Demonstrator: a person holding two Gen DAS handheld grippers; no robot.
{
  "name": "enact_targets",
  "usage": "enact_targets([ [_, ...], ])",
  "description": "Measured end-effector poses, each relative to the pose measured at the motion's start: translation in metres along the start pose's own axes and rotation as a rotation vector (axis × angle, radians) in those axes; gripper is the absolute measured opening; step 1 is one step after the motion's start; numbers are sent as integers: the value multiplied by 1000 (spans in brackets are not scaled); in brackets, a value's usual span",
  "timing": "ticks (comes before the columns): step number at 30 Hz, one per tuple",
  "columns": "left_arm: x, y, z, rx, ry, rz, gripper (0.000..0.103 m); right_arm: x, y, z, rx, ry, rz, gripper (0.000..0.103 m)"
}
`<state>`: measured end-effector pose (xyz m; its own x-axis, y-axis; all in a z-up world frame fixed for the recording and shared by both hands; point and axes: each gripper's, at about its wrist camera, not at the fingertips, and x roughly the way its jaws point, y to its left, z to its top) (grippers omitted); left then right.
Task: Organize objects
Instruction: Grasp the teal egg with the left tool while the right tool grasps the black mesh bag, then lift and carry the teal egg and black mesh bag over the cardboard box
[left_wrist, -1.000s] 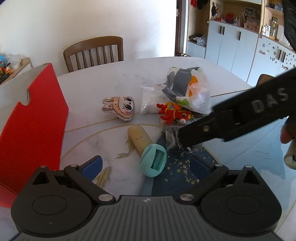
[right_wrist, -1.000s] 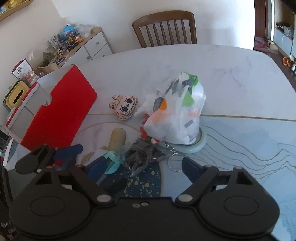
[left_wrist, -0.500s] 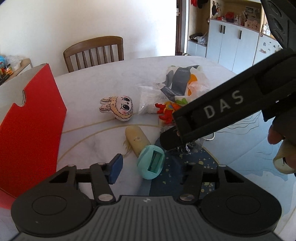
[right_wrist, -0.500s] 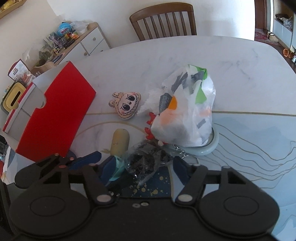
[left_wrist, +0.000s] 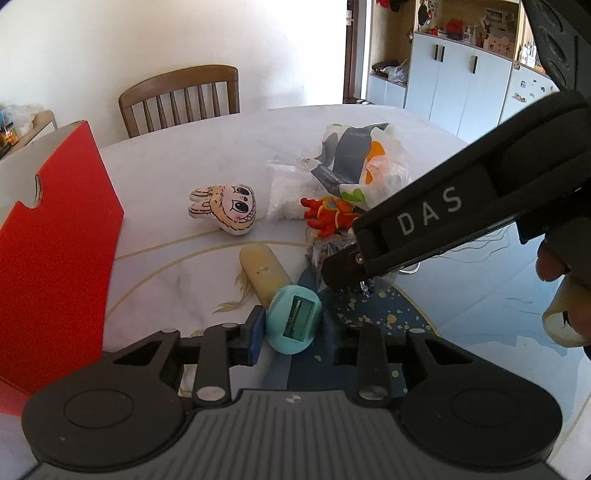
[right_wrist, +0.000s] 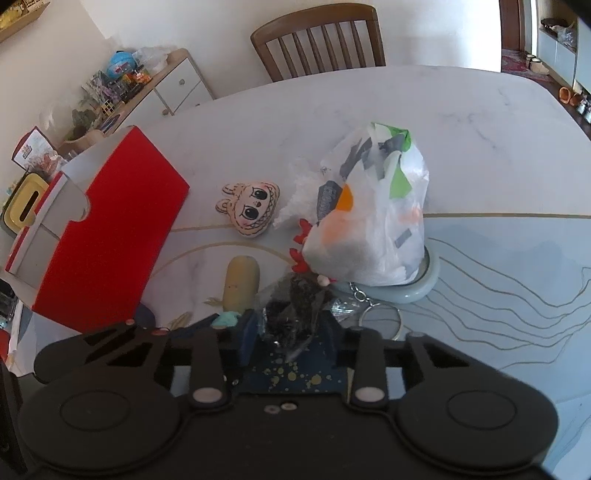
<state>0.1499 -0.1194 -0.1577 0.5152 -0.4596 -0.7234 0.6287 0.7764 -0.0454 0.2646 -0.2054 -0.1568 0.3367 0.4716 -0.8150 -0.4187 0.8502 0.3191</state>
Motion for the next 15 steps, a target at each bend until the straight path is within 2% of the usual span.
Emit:
enact_targets([
  [5,-5,0,0,-8,-9,-13,31,-5,3,-3,-10,-8,-11,26],
  [15,-26,7,0,-35,-21,-27,31,-37,14,-12,-44,-31,27,24],
])
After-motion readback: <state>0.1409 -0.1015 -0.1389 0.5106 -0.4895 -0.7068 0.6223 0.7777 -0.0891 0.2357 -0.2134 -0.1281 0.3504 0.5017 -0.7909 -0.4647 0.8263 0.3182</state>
